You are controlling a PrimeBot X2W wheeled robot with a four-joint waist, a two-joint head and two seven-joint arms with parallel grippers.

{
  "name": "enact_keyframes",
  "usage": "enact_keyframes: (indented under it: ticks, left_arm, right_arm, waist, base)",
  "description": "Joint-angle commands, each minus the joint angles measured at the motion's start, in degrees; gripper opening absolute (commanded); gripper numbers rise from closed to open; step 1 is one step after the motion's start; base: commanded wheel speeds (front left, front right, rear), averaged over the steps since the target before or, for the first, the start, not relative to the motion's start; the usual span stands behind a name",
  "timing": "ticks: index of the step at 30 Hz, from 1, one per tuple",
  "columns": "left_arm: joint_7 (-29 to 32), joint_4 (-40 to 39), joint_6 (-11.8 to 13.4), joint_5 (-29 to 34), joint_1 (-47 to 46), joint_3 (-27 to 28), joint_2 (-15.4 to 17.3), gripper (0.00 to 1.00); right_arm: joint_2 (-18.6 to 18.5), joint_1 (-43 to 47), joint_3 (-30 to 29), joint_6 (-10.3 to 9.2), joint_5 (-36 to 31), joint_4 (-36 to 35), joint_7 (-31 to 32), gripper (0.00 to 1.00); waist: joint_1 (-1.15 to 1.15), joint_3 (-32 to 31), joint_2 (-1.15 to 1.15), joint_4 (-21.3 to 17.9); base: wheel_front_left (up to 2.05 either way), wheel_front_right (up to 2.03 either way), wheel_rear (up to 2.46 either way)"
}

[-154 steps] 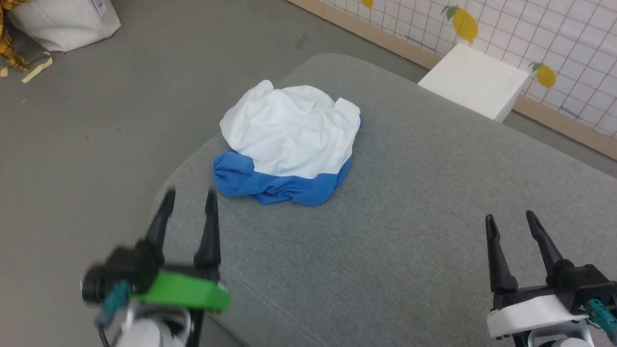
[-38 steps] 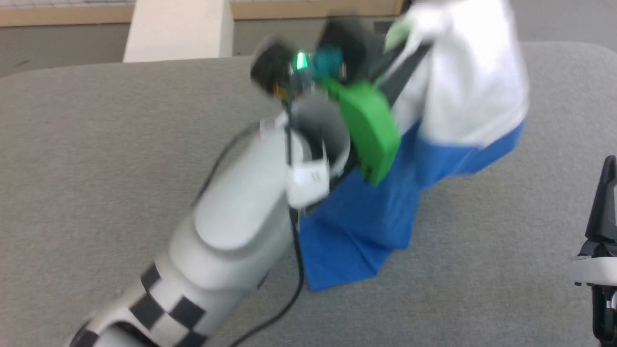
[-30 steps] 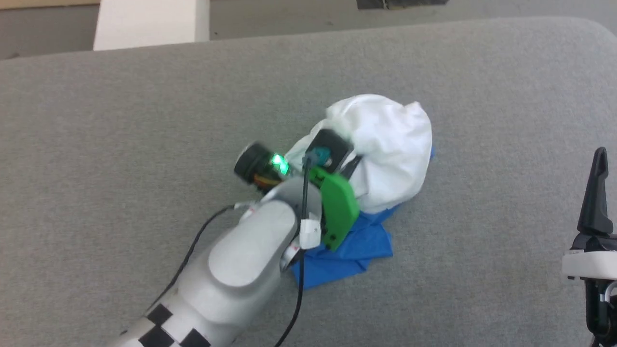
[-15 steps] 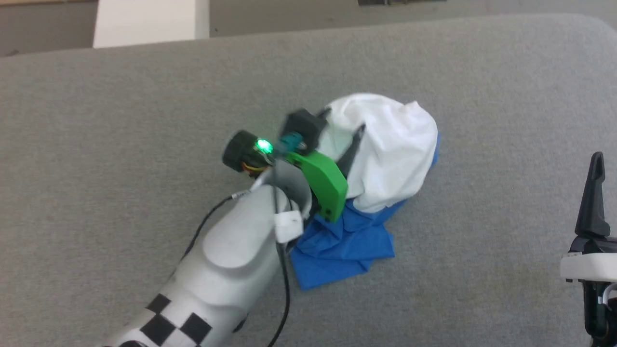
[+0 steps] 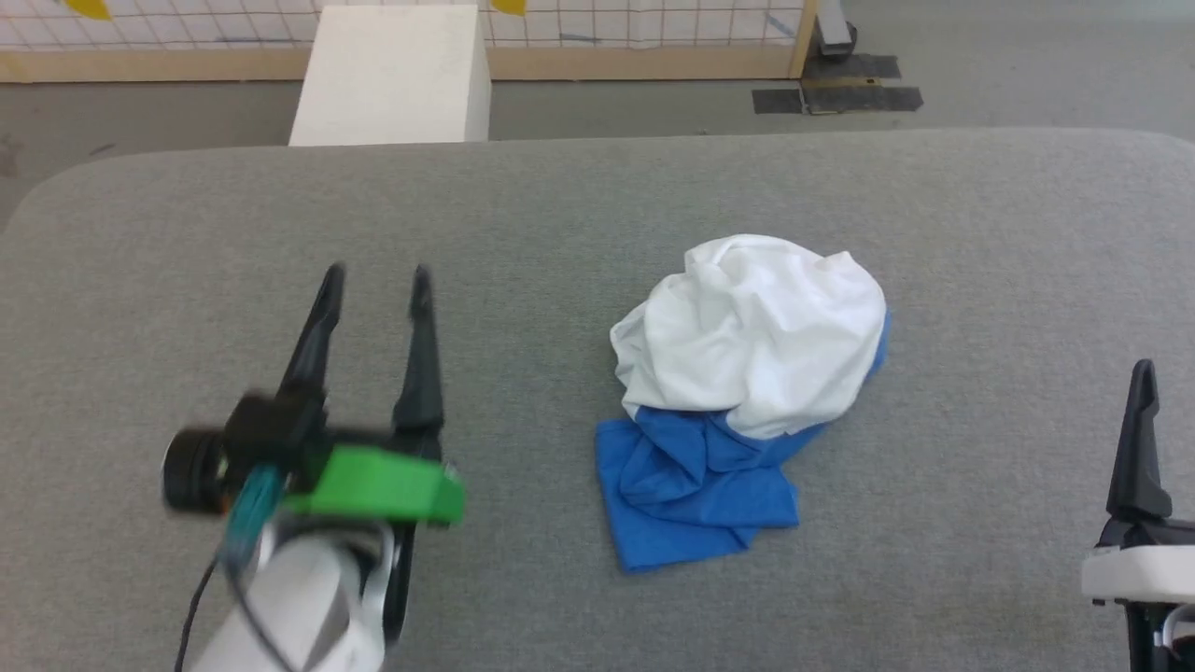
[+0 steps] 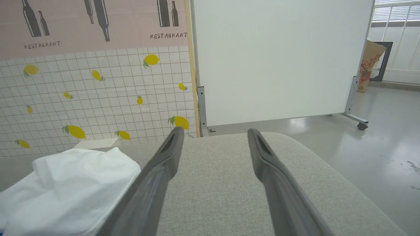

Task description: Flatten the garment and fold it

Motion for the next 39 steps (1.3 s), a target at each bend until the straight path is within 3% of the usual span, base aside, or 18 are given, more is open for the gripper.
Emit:
enact_keyframes:
  ticks: [1,6,13,19,31,35,39]
  left_arm:
    - [-0.23,-2.0,0.81,1.87,3.4,1.25,-0.45,1.0]
    - [-0.25,-5.78,1.87,6.44,15.03,5.01,-3.18,1.0]
    - [-0.25,-5.57,-2.61,8.87,17.54,6.85,-7.66,1.0]
    - [-0.25,-4.56,-5.83,10.91,16.31,8.57,-11.15,1.0]
    - [-0.26,-2.14,-10.91,13.83,13.42,9.5,-15.7,1.0]
    - [-0.26,-1.45,-11.89,14.27,11.94,8.89,-16.35,1.0]
    - [-0.26,-0.67,-12.5,14.49,10.78,7.99,-16.65,1.0]
  right_arm:
    - [0.05,0.85,0.3,-0.1,0.38,-0.15,-0.06,1.0]
    - [0.05,2.19,0.61,-0.1,0.88,0.19,0.09,1.0]
    - [0.05,1.38,0.47,-0.1,1.83,-1.34,2.68,1.0]
    - [-0.99,-5.36,4.1,-0.1,1.73,-6.06,12.35,1.0]
    - [-18.37,-19.85,17.56,-0.1,17.36,-2.76,48.74,1.0]
    - [-23.18,-22.5,20.12,-0.1,20.28,-0.95,56.4,1.0]
    - [-26.37,-24.0,21.85,-0.1,21.0,2.24,60.18,1.0]
  waist:
    - [0.0,-0.3,0.0,0.51]
    - [0.0,-0.9,0.0,1.29]
    - [0.0,-0.26,0.0,4.14]
    - [0.0,1.98,0.0,6.63]
    - [0.0,10.18,0.0,11.99]
    - [0.0,12.62,0.0,13.77]
    - [0.0,14.57,0.0,15.21]
  base:
    - [0.0,0.0,0.0]
    - [0.0,0.0,0.0]
    - [0.0,0.0,0.0]
    - [0.0,0.0,0.0]
    - [0.0,0.0,0.0]
    - [0.0,0.0,0.0]
    - [0.0,0.0,0.0]
